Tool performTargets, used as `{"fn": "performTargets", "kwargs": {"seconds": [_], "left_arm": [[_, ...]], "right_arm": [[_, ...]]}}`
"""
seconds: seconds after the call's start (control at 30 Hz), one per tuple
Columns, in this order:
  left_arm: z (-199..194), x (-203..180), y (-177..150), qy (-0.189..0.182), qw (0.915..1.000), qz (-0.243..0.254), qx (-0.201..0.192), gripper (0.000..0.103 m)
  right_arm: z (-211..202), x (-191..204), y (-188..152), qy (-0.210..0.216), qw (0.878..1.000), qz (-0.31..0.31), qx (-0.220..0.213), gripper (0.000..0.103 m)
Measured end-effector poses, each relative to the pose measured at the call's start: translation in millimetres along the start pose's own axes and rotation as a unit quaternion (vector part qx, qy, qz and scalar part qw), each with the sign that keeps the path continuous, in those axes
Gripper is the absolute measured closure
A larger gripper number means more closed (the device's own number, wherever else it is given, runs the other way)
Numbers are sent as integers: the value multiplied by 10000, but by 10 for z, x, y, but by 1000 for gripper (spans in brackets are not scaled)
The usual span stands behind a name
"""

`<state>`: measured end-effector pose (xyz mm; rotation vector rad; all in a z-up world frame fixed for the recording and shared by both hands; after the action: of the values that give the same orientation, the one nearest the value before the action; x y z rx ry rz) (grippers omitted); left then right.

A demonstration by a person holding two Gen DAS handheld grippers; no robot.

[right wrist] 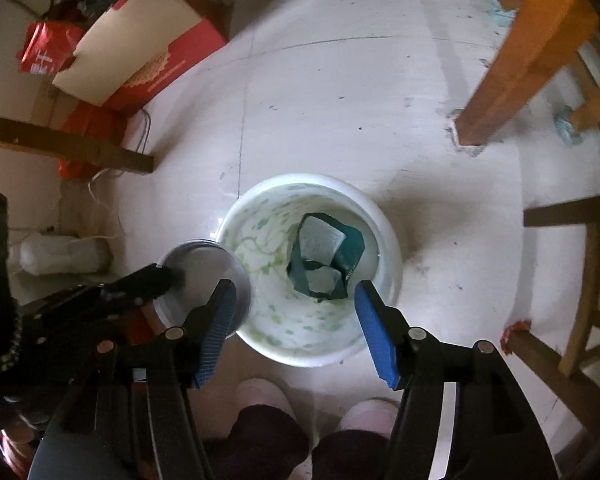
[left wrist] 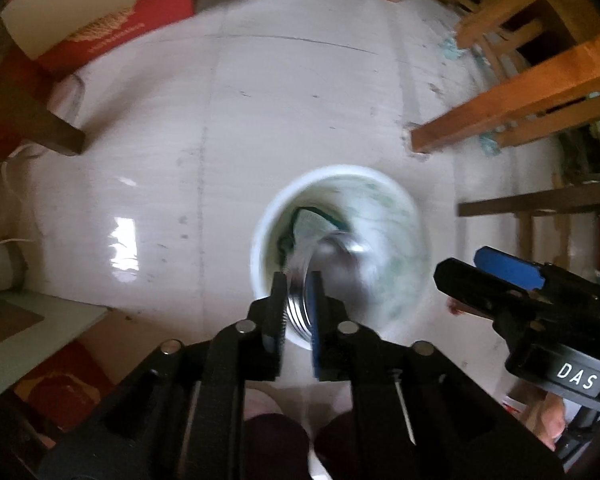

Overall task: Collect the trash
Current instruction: 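Open both tools to drop the lid and bag into the bucket, then raise both open tools back toward the table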

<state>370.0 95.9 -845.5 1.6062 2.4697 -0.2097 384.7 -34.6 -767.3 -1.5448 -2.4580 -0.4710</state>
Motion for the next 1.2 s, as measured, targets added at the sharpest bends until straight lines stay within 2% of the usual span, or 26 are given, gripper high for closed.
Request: {"fn": "performTargets", "kwargs": {"seconds": [0.07,0.1,0.23,0.43,0.63,0.8,1.2], "left_arm": [[-40,-48,-21,-123,9999,-22,115,72],[-84,-81,-35,-156,9998,-16,137,70],[-333,-202,-81,-54,9999,66,114,70],[-1025,-371,-102,38,9999,124,-104,70],[-1965,-531,-105,46,9989,174,-431,70],[-2845,-648,-97,-29,9965,201,-810,70],[-4814,-940,-236,-258,9810,375,-1885,70]], "right_arm": [[-102,5,-6,-105,9999,69,-49,45],[-151,8,-5,-136,9999,68,-51,45],[-344,81,32,-255,9997,8,-7,45],[-854,207,109,-238,9996,-68,-98,45],[-1617,458,219,-268,9990,-154,-318,45],[-2394,718,313,-333,9969,-206,-685,45],[-4140,1337,396,-642,9830,-326,-1687,45]]}}
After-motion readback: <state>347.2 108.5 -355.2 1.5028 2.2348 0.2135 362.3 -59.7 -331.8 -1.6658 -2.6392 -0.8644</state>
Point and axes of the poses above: each gripper's, at about its wrist camera, not at the fingertips, and z roughly the way its jaws point, x to its left, y to its top, the point moved 3 cm from there along z, roughly the way its jaws point, and after that the axes turned 14 degrees about -z, right-handed, at the moved point
